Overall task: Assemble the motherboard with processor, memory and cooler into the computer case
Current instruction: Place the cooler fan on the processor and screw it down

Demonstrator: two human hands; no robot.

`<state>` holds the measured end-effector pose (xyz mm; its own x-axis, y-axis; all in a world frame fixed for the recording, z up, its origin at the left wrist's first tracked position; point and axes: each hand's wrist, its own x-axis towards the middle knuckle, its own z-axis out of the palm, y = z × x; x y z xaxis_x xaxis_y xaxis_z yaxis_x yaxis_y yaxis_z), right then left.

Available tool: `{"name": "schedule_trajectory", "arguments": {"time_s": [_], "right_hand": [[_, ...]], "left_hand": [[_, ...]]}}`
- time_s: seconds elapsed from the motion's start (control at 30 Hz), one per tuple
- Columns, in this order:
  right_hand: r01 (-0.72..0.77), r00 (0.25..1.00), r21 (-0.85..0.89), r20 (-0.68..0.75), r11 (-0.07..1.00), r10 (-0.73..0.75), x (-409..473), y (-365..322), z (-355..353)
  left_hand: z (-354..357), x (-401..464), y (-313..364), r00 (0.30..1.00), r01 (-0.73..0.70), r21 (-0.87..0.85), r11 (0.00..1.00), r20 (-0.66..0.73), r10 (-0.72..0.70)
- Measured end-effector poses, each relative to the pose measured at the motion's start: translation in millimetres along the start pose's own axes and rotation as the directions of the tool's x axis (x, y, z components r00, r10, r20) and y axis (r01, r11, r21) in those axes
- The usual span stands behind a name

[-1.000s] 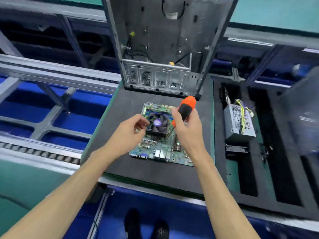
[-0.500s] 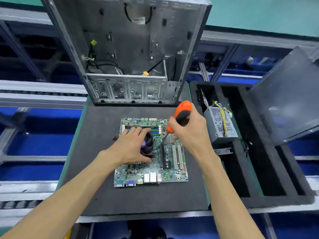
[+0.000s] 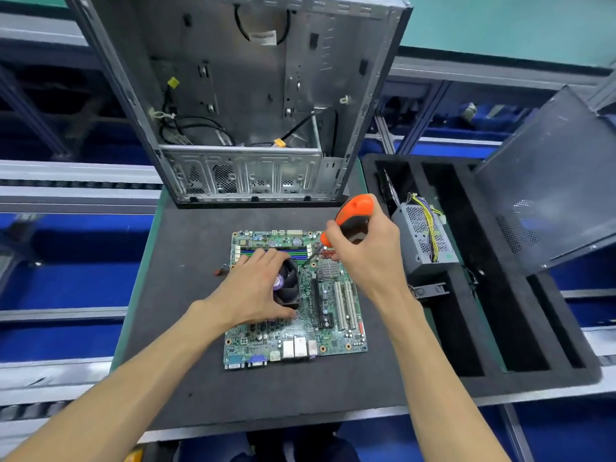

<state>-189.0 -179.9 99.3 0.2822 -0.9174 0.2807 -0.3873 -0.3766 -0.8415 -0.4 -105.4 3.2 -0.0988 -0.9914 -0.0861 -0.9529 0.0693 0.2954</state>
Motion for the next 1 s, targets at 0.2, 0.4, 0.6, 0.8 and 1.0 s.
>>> {"name": "schedule_trajectory", "arguments": {"time_s": [0.2, 0.4, 0.6, 0.8, 1.0], "right_hand": [[0.025, 1.0, 0.003, -0.005, 1.0, -0.025, 0.6, 0.1, -1.3], [0.035, 0.999, 0.003, 0.012, 0.999, -0.035, 5.1, -0.8, -0.5], [0.023, 0.998, -0.005, 0.054, 1.0, -0.022, 6.0, -4.0, 0.0], [0.034, 0.994, -0.004, 0.1, 0.999, -0.034, 1.7, -9.5, -3.7], [0.054, 0.99, 0.019, 0.133, 0.998, -0.056, -1.4, -11.5, -6.5]], "left_hand": [[-0.6, -0.3, 0.4, 1.0, 0.012, -0.03, 0.999, 0.012, -0.011], [0.0, -0.3, 0.0, 1.0, 0.015, -0.032, 0.999, 0.013, -0.014], [0.8, 0.2, 0.2, 1.0, 0.018, -0.032, 0.999, 0.009, -0.018], [1.2, 0.2, -0.3, 1.0, 0.018, -0.049, 0.999, 0.017, -0.017], [1.8, 0.2, -0.6, 1.0, 0.015, -0.05, 0.999, 0.016, -0.014]]}}
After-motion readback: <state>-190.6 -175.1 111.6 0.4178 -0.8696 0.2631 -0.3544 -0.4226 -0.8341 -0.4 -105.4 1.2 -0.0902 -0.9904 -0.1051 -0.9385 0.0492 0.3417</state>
